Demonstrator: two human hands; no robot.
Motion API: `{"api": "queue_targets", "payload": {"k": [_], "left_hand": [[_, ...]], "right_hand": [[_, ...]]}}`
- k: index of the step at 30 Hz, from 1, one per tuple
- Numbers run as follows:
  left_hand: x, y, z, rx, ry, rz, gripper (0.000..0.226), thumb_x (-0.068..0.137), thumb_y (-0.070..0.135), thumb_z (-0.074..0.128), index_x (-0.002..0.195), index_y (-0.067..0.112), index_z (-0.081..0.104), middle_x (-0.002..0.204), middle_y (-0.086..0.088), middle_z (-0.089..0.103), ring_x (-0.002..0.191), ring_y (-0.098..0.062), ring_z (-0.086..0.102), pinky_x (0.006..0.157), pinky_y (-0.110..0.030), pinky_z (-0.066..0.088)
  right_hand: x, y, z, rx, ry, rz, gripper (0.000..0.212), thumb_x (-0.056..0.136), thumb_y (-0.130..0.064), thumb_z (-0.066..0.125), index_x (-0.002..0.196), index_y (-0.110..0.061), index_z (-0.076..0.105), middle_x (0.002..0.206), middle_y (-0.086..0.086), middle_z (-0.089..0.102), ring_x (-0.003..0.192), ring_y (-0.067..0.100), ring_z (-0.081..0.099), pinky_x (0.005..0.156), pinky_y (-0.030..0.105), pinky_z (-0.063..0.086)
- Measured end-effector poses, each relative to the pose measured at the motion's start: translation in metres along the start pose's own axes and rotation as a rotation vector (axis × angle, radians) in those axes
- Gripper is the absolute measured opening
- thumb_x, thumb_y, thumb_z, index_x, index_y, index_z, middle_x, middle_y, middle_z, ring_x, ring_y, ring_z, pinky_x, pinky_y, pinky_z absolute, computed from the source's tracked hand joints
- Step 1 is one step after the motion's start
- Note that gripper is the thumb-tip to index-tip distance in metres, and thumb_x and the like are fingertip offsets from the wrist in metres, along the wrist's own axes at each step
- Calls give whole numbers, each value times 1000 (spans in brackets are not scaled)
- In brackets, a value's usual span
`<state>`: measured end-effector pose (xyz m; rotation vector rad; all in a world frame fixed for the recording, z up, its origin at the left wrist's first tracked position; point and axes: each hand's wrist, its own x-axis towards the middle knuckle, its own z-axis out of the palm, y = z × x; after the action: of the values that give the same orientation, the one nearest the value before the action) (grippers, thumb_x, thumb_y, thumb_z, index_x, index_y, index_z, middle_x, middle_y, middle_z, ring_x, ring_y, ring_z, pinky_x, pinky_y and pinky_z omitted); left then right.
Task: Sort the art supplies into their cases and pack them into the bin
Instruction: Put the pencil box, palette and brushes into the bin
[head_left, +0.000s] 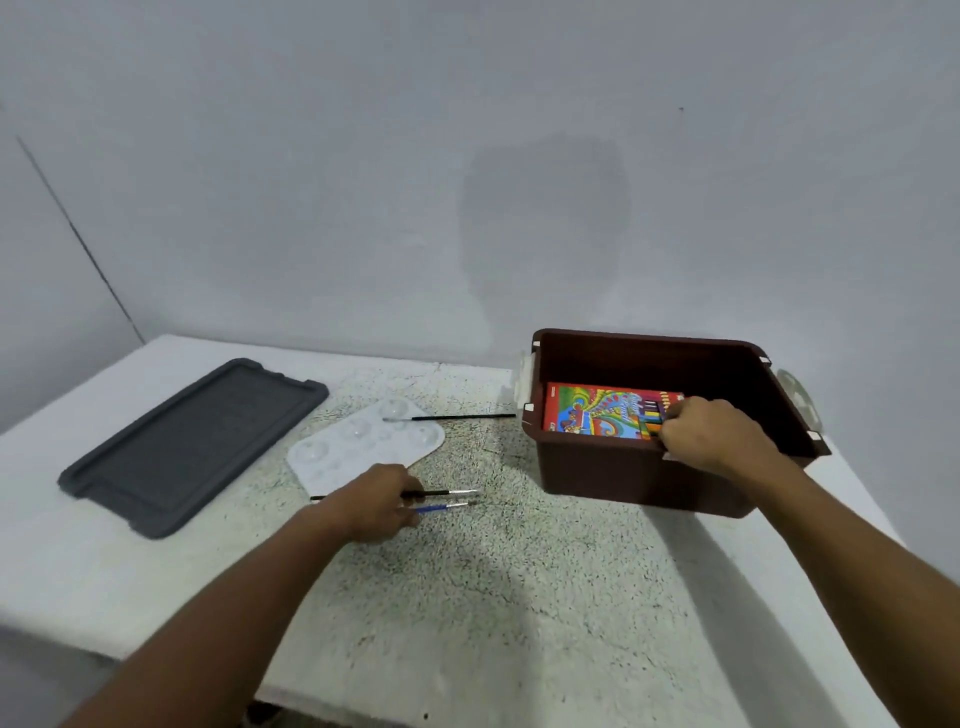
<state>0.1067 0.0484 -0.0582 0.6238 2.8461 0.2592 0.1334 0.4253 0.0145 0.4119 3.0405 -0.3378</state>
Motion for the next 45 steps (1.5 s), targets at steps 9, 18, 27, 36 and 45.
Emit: {"api": "queue_targets", "payload": {"k": [9, 18, 27, 36, 45], "left_hand": [[1, 7, 8, -14, 123, 53, 15, 97, 24, 50, 95, 13, 61, 88, -4, 56, 81, -17, 51, 66, -28, 33], [36, 1, -7, -422, 397, -407, 15, 96, 21, 44, 99, 7, 46, 87, -10, 54, 79, -28, 52, 62, -32, 33], [113, 40, -12, -1386, 355, -707, 11, 88, 5, 49, 79, 10, 44, 58, -9, 48, 38, -12, 26, 46, -22, 21], [159, 47, 0, -1229, 315, -724, 11, 88, 14, 50, 81, 6, 50, 55, -12, 51, 36, -14, 33, 43, -20, 26], [172, 32, 6, -854, 395, -801, 30, 73, 23, 58, 83, -3, 67, 82, -18, 71, 79, -34, 69, 68, -39, 57]], "right_hand": [[3, 8, -18, 38, 190, -7, 21, 87, -34, 56, 102, -24, 66, 103, 6, 67, 96, 27, 58, 86, 38, 47], [20, 27, -9, -93, 147, 364, 59, 84, -54, 61, 130, -21, 44, 151, 27, 18, 141, 52, 5, 109, 68, 11], [26, 32, 2, -163, 157, 308, 51, 86, -50, 59, 127, -23, 47, 152, 27, 11, 139, 54, 3, 108, 67, 12], [30, 35, 6, -154, 214, 274, 48, 88, -50, 56, 125, -21, 46, 150, 29, 17, 138, 55, 8, 105, 68, 16], [31, 35, 7, -171, 231, 269, 52, 87, -54, 56, 127, -23, 45, 149, 27, 19, 138, 53, 10, 105, 67, 18]]}}
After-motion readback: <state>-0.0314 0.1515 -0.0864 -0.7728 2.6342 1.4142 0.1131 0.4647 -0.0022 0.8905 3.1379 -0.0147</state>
